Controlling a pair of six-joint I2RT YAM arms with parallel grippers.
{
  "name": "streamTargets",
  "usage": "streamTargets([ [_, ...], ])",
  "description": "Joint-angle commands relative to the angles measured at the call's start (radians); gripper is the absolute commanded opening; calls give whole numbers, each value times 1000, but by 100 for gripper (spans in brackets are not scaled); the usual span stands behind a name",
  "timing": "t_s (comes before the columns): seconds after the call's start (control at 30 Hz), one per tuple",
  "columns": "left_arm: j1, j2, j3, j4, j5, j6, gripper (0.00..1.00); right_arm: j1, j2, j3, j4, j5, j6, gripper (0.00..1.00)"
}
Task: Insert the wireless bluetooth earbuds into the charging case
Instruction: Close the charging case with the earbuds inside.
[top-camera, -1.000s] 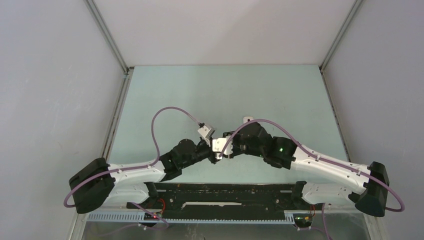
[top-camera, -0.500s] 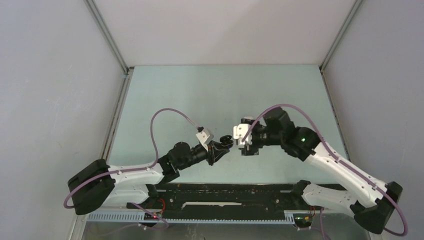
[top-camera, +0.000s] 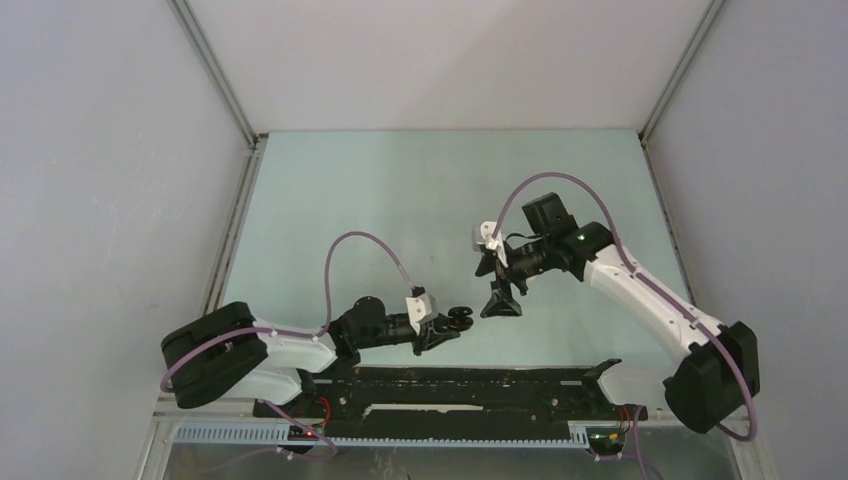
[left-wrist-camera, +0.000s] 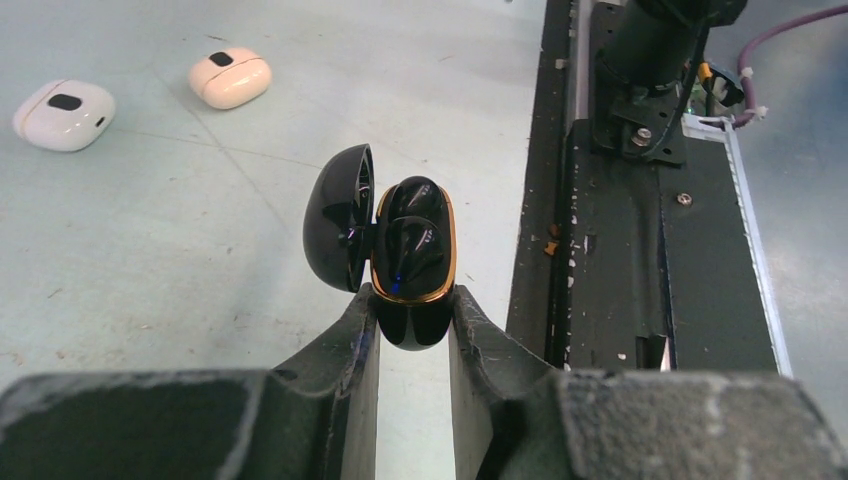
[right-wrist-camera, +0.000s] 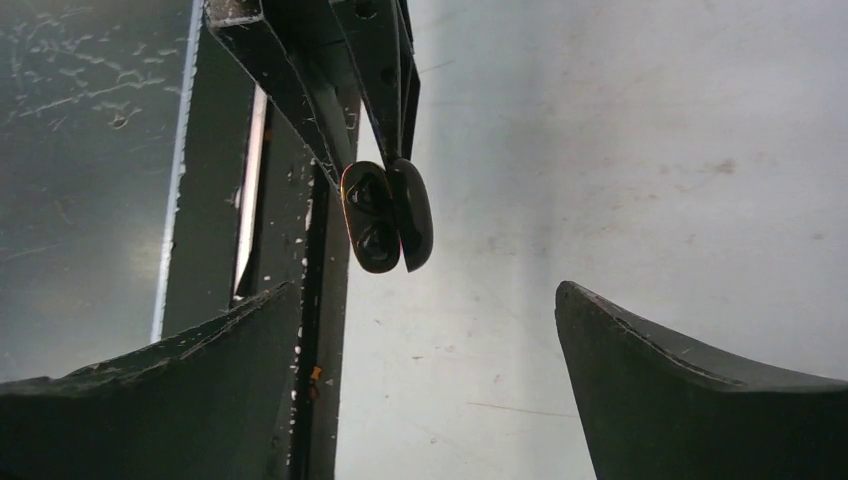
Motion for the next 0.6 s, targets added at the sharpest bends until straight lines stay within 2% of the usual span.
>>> streamTargets([
  [0.0,-14,24,29,106,54,46,0,39,62,24,-14,-56,5,100],
  [0.23,-14,32,38,106,29,44,0,182,142,24,-26,77,-27,100],
  [0.37,3,36,40,105,-37,2,0,241,151,24,-48,143,-48,100],
  [0.5,73,46,44,105,-88,-98,0,251,67,24,-125,170,-97,100],
  [0.57,102,58,48,104,-84,-129,0,187,7,24,-117,173,-83,100],
])
